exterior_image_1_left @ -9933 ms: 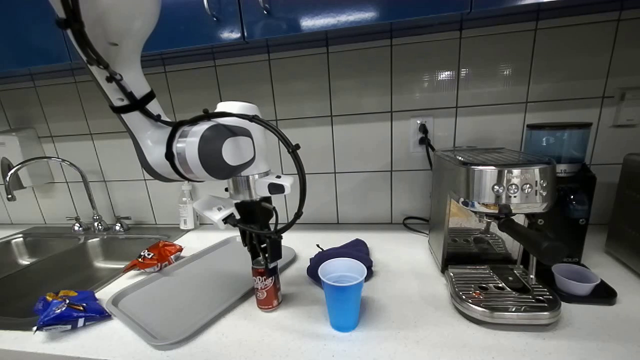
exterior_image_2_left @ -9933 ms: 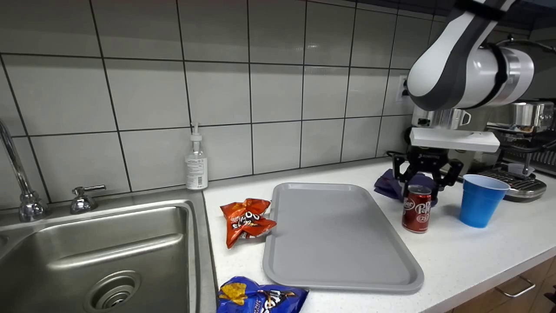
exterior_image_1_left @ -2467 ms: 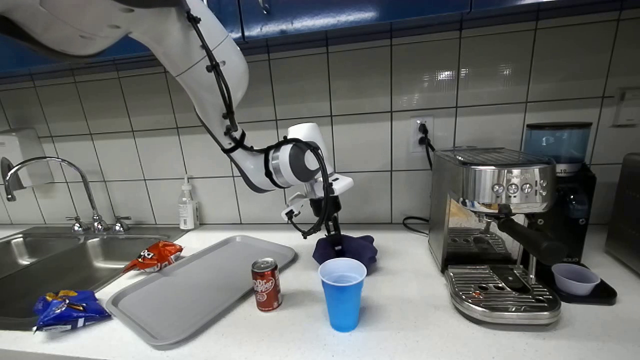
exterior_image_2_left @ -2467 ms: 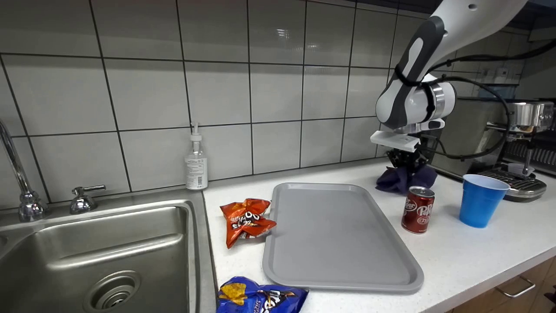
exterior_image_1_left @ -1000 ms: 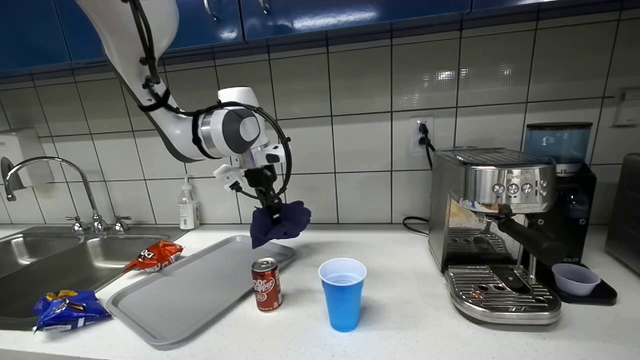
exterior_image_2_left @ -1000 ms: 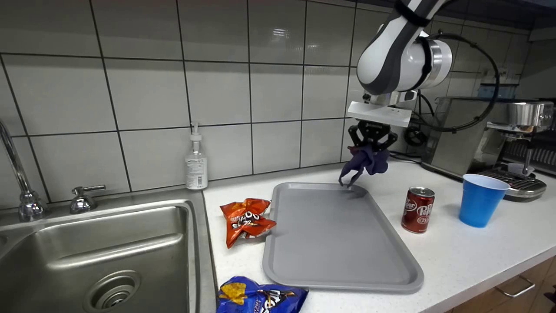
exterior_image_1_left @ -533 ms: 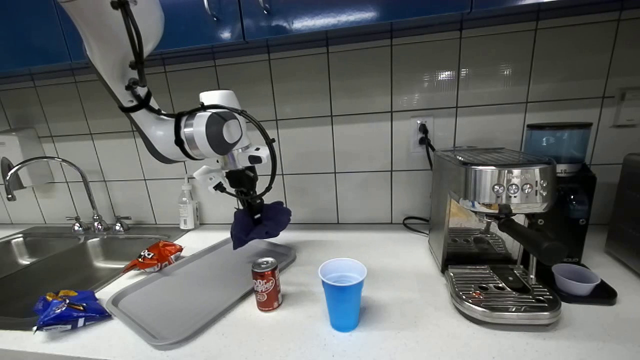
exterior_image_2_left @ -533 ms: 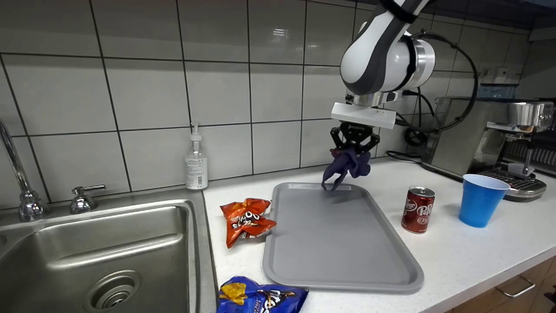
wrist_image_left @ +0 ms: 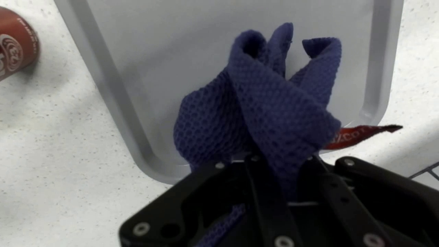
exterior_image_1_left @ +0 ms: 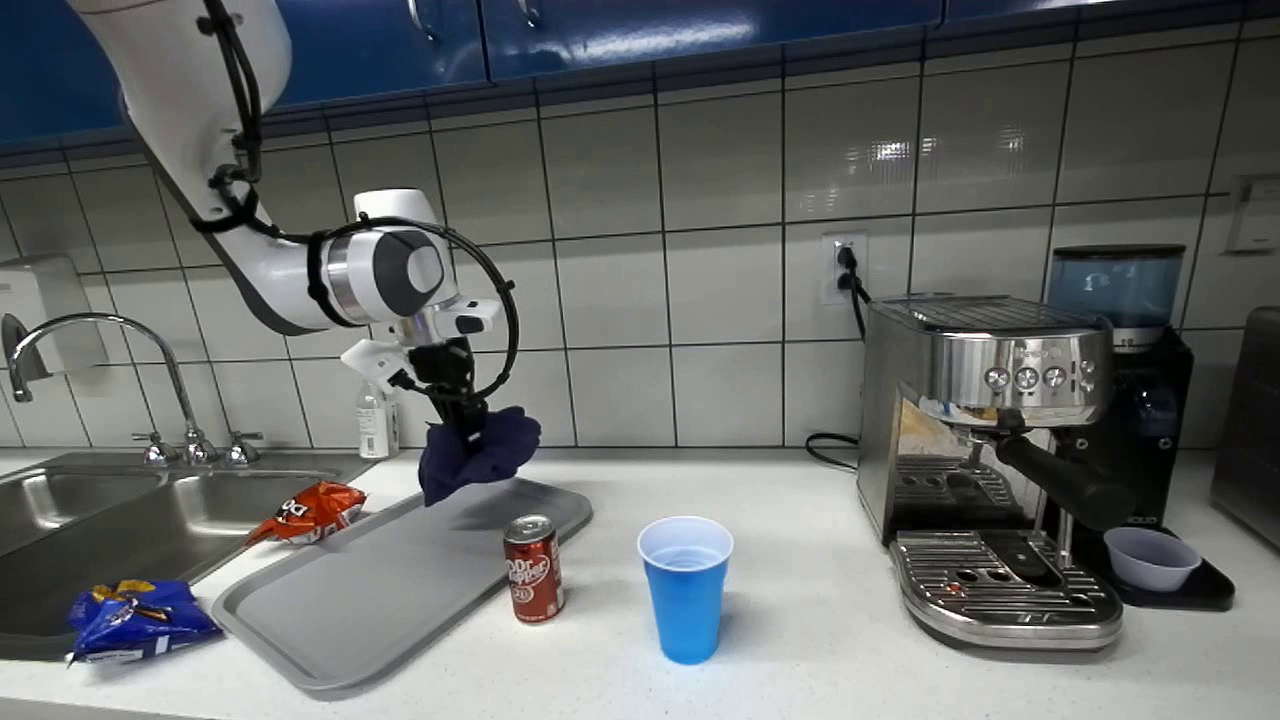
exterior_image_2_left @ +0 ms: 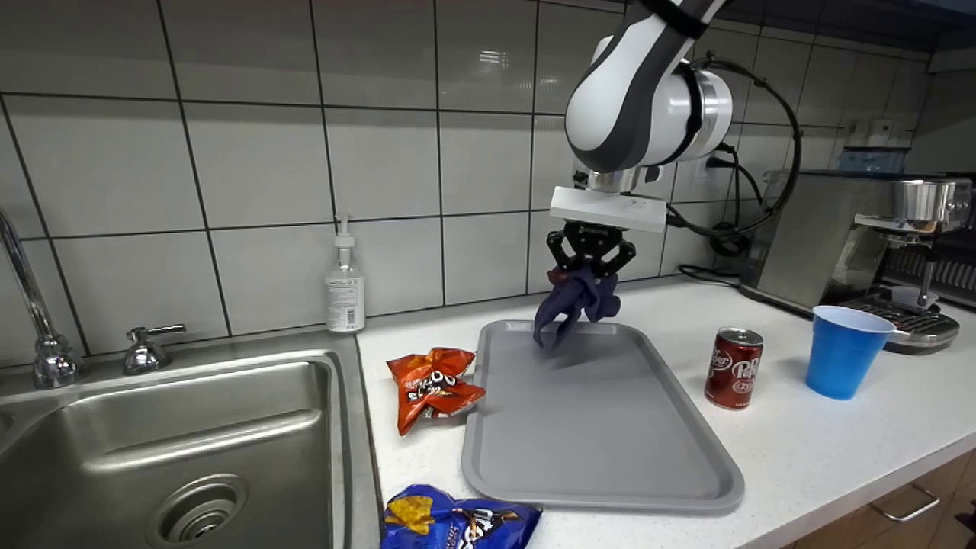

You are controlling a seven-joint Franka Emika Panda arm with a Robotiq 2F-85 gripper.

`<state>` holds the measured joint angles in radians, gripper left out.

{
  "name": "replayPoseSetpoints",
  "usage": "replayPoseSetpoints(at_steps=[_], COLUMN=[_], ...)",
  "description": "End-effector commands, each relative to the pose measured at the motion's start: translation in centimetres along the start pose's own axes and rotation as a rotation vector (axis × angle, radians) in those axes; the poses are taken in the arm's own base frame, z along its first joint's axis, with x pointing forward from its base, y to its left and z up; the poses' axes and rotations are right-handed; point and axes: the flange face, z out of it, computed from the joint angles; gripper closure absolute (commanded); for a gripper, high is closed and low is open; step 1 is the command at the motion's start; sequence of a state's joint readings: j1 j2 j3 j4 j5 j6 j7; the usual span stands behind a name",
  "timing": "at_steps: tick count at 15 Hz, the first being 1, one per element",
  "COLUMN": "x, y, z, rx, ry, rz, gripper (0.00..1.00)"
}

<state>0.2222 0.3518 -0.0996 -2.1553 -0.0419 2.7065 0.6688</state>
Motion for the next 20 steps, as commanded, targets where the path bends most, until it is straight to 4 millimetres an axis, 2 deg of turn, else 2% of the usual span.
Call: replayPoseSetpoints(at_steps=[1, 5, 9, 15, 20], x=[-0.9, -2.1, -2.6, -2.7, -2.5], y=[-1.6, -2.6, -3.7, -5.3, -5.8], z=[0.6, 2.7, 4.4, 5.7, 6.3], rx=[-0.006, -0.031, -0.043, -0.04, -0.046], ry=[-0.01, -0.036, -0.044, -0.04, -0.033], rz=[-0.054, -0.073, -0.087, -0.095, -0.078], gripper=[0.97, 0.97, 0.97, 0.97, 0.97])
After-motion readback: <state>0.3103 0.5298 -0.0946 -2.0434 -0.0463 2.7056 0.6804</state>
